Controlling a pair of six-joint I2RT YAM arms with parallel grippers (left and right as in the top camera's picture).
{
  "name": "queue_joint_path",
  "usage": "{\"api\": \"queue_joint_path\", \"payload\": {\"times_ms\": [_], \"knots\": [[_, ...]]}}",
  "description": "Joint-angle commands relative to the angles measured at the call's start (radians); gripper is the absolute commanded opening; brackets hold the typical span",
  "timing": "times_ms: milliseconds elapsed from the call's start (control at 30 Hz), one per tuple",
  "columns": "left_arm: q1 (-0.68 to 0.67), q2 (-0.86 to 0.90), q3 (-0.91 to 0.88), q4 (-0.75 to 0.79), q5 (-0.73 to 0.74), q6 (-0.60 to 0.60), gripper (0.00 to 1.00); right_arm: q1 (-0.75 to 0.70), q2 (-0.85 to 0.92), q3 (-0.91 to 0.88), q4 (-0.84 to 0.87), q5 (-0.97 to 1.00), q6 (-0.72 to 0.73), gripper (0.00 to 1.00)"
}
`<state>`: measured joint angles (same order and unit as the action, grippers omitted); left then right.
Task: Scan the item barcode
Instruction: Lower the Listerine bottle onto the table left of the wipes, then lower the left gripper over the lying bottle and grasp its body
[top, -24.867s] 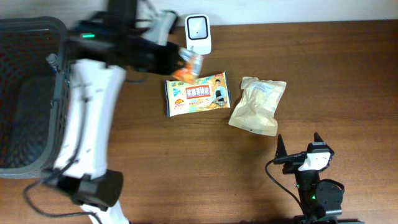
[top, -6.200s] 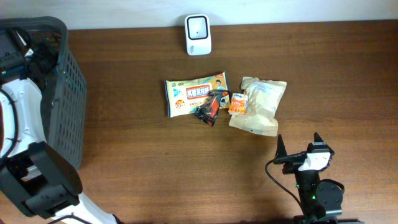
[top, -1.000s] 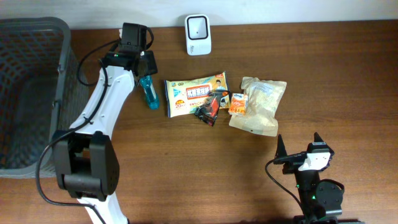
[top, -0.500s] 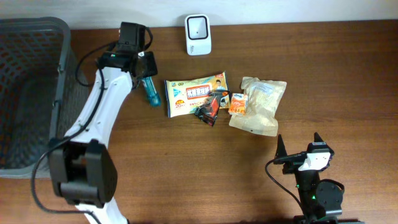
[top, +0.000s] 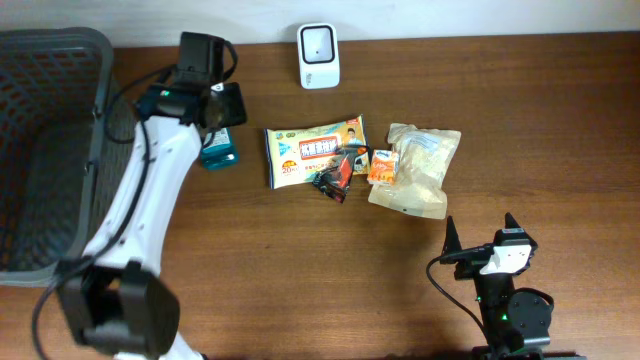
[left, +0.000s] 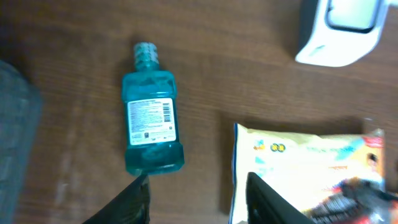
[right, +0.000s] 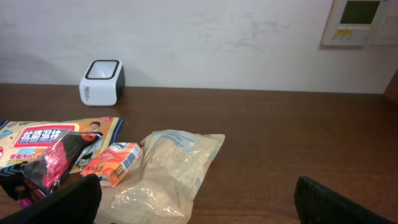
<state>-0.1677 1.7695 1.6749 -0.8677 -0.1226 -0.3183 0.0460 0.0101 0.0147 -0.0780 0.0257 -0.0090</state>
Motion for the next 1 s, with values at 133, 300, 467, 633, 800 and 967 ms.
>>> {"api": "queue_joint_path", "payload": {"times_ms": [133, 300, 467, 633, 800, 967], "knots": [[0.001, -0.231, 0.015, -0.045, -0.024, 0.005, 0.74, 0.006, -0.006, -0.009, -0.003, 0.002, -0.005, 0.98], [0.0, -0.221, 0.01, -0.062, -0.03, 0.005, 0.75, 0.006, -0.006, -0.009, -0.003, 0.002, -0.006, 0.99], [0.0, -0.183, 0.01, -0.063, -0.03, 0.005, 0.7, 0.006, -0.006, -0.009, -0.003, 0.002, -0.006, 0.98], [0.0, -0.115, 0.01, -0.049, -0.03, 0.014, 0.38, 0.006, -0.006, -0.009, -0.003, 0.002, -0.005, 0.98], [-0.016, -0.005, 0.01, -0.003, -0.049, 0.132, 0.11, 0.006, -0.006, -0.009, -0.003, 0.002, -0.005, 0.99], [-0.021, 0.119, 0.01, 0.023, -0.204, 0.129, 0.0, 0.006, -0.006, -0.009, -0.003, 0.002, -0.005, 0.99]]}}
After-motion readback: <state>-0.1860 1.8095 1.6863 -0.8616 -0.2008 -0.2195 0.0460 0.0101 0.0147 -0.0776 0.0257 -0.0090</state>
